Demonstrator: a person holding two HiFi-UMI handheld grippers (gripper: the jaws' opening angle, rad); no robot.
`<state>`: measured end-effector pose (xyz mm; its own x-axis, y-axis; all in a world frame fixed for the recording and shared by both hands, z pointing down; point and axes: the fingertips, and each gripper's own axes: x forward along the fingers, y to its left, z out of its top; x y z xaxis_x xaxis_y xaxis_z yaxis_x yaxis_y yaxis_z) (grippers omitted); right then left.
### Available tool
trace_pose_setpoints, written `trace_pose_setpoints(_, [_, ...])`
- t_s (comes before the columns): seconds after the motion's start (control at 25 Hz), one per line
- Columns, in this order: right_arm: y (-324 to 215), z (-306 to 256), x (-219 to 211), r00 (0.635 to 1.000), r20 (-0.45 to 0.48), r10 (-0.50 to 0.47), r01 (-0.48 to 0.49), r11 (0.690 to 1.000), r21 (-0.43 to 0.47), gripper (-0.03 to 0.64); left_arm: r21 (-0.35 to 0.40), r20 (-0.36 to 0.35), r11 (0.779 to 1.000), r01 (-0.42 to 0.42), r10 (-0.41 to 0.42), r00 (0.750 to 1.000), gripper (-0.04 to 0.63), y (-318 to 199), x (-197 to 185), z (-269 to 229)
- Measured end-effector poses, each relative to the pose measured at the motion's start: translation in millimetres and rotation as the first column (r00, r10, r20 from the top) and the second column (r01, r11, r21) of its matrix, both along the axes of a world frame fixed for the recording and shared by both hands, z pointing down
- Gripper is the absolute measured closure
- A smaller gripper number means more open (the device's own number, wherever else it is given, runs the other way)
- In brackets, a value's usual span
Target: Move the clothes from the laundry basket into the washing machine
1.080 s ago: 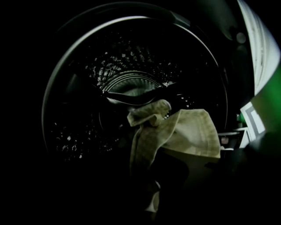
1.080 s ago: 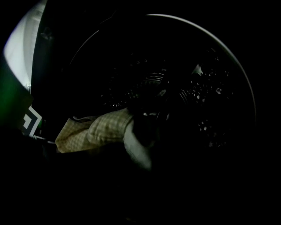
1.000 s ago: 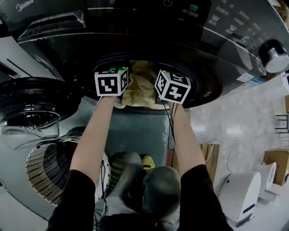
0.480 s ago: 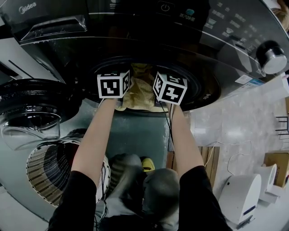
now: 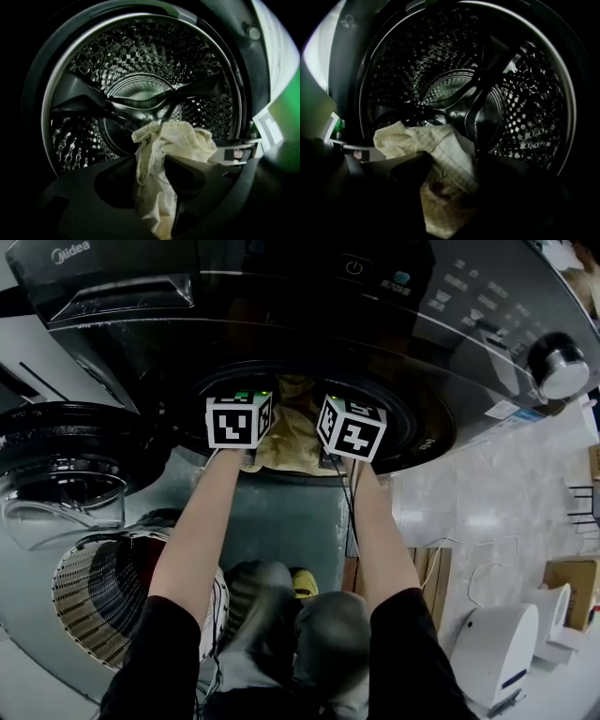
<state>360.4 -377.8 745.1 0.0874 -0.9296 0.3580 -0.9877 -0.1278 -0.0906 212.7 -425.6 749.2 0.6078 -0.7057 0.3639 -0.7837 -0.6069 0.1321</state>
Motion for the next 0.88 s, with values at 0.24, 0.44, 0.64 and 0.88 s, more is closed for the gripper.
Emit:
trace_pose_setpoints(0.24, [3, -3, -2, 1.0, 0.018, 0.0, 0.0, 1.0, 0.004, 0.241, 0.013, -0.009, 1.0, -0.007, 0.007, 1.0, 0.345, 5, 2, -4])
trace_pose_setpoints(0.44, [8, -9, -8, 1.0, 0.021, -0.011, 0.01, 1.0, 0.021, 0.239, 0.006, -0.016, 1.0, -0.003, 0.003, 1.0, 0.345, 11, -1, -3])
trace_pose_setpoints(0.64, [19, -11, -11, 1.0, 0.018, -0.01, 0.01, 1.0, 0.028, 0.271, 0.032, -0.015, 0.999, -0.003, 0.003, 1.0, 0.345, 17, -6, -11])
trace_pose_setpoints(0.88, [35, -19, -16, 1.0, 0.03, 0.002, -0.003, 0.999, 0.042, 0.39, 0.048, -0.032, 0.999, 0.019, -0.017, 0.999, 0.373, 31, -14, -18])
